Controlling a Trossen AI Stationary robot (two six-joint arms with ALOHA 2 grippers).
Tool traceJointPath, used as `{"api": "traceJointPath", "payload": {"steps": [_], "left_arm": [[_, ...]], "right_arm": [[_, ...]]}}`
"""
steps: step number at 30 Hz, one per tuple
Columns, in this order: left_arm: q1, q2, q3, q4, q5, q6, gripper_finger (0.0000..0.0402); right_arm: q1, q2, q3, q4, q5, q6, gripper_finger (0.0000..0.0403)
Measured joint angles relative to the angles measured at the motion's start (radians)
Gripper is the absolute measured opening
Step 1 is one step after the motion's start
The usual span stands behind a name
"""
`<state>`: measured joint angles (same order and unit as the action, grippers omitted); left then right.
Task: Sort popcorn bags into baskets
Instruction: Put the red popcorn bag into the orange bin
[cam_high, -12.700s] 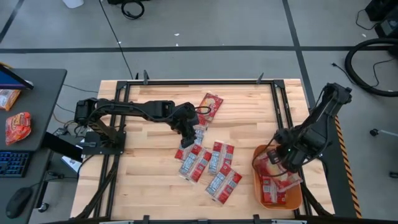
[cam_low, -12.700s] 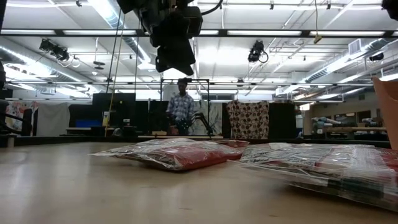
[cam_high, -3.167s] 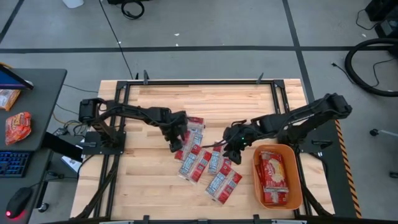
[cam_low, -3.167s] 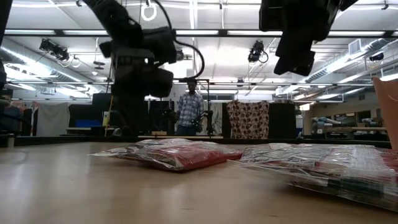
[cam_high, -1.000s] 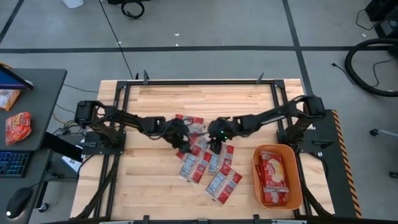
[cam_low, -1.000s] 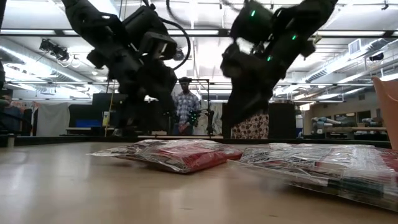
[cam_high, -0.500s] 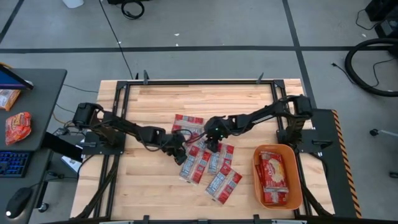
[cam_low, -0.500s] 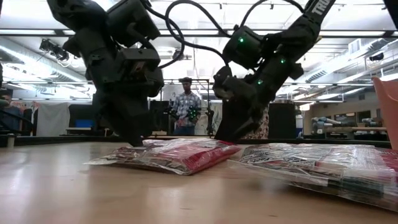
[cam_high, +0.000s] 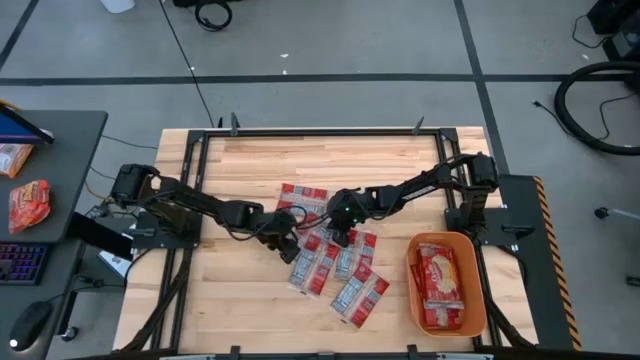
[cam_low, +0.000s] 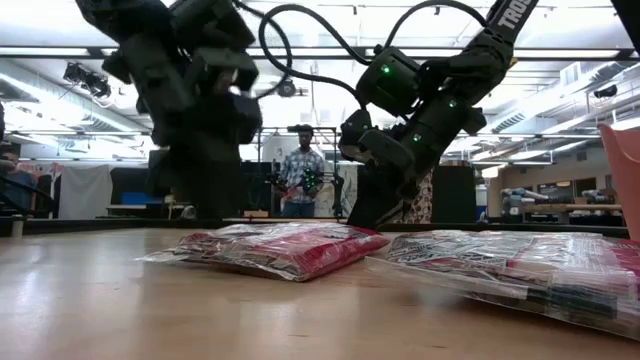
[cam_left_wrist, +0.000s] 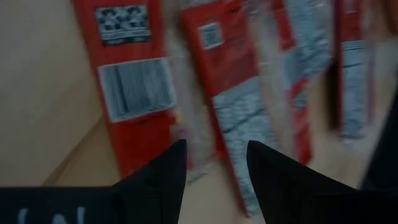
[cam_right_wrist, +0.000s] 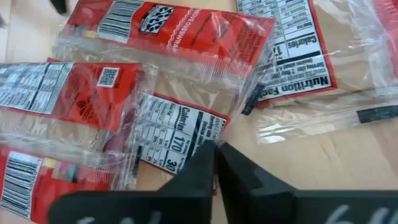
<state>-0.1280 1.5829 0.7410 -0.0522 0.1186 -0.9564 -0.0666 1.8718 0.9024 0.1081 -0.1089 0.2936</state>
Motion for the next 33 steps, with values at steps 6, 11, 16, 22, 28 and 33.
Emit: {"api": "traceJointPath", "payload": {"steps": [6, 11, 16, 22, 28, 33], "left_arm": [[0.033, -0.099, 0.0, -0.005, -0.001, 0.023, 0.0172], [0.082, -0.158, 0.0, -0.023, -0.001, -0.001, 0.018], [0.139, -0.191, 0.002, 0.003, -0.01, 0.014, 0.0215], [0.204, -0.218, 0.0, 0.062, 0.005, 0.051, 0.0267], [0.266, -0.233, 0.002, 0.237, 0.097, 0.107, 0.0281], [0.317, -0.233, 0.001, 0.317, 0.156, 0.107, 0.0281]], "right_arm": [[0.002, -0.03, -0.002, -0.02, -0.021, 0.001, 0.0008], [0.002, -0.146, -0.003, -0.082, 0.02, -0.028, 0.0005], [0.009, -0.291, -0.003, -0.126, 0.062, -0.101, 0.0005], [0.033, -0.453, -0.002, -0.187, 0.065, -0.127, 0.0004], [0.079, -0.605, -0.002, -0.304, 0.014, -0.049, 0.0004], [0.137, -0.727, -0.002, -0.319, -0.156, 0.058, 0.0004]]}}
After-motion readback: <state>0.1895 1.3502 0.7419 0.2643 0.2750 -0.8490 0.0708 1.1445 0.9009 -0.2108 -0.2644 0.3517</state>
